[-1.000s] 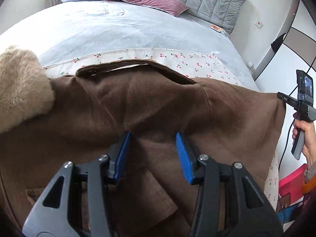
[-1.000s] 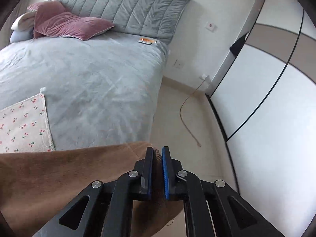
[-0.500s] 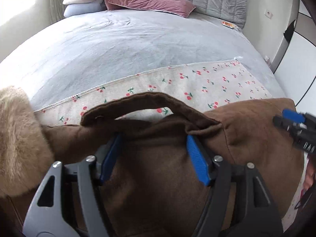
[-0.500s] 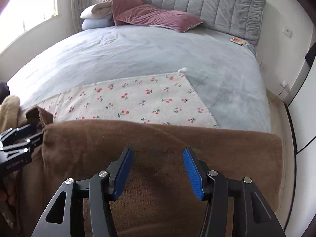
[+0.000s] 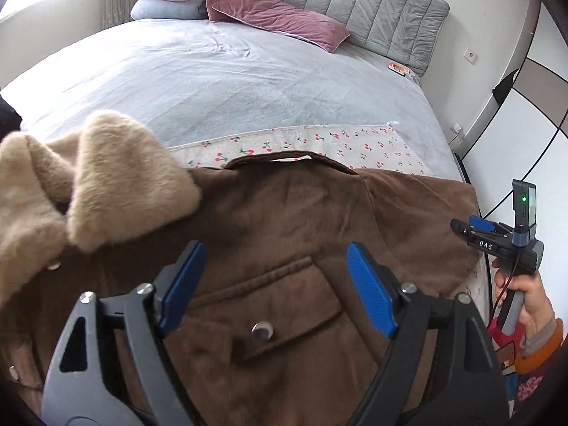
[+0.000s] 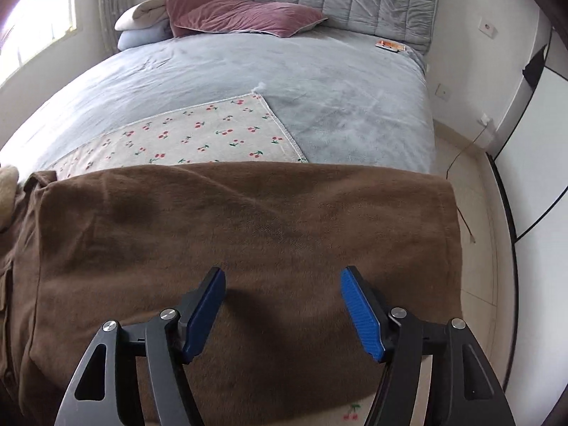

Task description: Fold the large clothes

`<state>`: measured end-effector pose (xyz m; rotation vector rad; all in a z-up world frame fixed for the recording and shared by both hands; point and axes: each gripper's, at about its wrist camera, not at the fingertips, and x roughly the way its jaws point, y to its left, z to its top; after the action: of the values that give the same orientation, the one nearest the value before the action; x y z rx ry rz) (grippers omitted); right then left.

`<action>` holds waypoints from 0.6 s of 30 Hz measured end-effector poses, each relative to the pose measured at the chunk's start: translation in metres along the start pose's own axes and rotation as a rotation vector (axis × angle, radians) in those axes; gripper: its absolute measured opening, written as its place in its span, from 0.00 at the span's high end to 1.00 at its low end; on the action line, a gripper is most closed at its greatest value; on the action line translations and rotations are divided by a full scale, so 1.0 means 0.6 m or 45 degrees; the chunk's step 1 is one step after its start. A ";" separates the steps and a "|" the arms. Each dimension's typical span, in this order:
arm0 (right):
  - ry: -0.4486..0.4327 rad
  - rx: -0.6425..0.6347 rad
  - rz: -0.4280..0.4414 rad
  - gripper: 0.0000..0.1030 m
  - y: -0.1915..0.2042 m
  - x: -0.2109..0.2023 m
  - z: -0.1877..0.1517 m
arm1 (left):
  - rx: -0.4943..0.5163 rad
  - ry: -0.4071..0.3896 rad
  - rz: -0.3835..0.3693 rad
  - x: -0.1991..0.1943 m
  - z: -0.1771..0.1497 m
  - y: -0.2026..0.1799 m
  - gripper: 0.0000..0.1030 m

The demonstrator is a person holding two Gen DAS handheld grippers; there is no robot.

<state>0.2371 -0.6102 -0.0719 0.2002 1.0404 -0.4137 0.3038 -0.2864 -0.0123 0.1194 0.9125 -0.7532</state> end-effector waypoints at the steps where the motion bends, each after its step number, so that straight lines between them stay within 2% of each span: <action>1: -0.011 -0.023 0.005 0.33 0.006 -0.024 0.000 | 0.002 -0.007 0.021 -0.026 -0.009 0.009 0.16; 5: -0.056 -0.077 0.064 0.32 0.037 -0.130 0.006 | -0.009 0.012 0.114 -0.124 -0.042 0.064 0.14; 10: -0.054 -0.128 0.185 0.28 0.099 -0.233 0.003 | -0.079 0.036 0.299 -0.238 -0.089 0.171 0.14; 14: -0.042 -0.214 0.267 0.26 0.171 -0.291 -0.013 | -0.171 0.032 0.450 -0.328 -0.125 0.278 0.14; 18: -0.011 -0.301 0.343 0.25 0.252 -0.319 -0.032 | -0.307 0.013 0.575 -0.421 -0.170 0.398 0.14</action>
<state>0.2021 -0.4213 0.0795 0.1237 1.0284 -0.0469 0.2912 0.0675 0.0631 0.1110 0.9354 -0.2217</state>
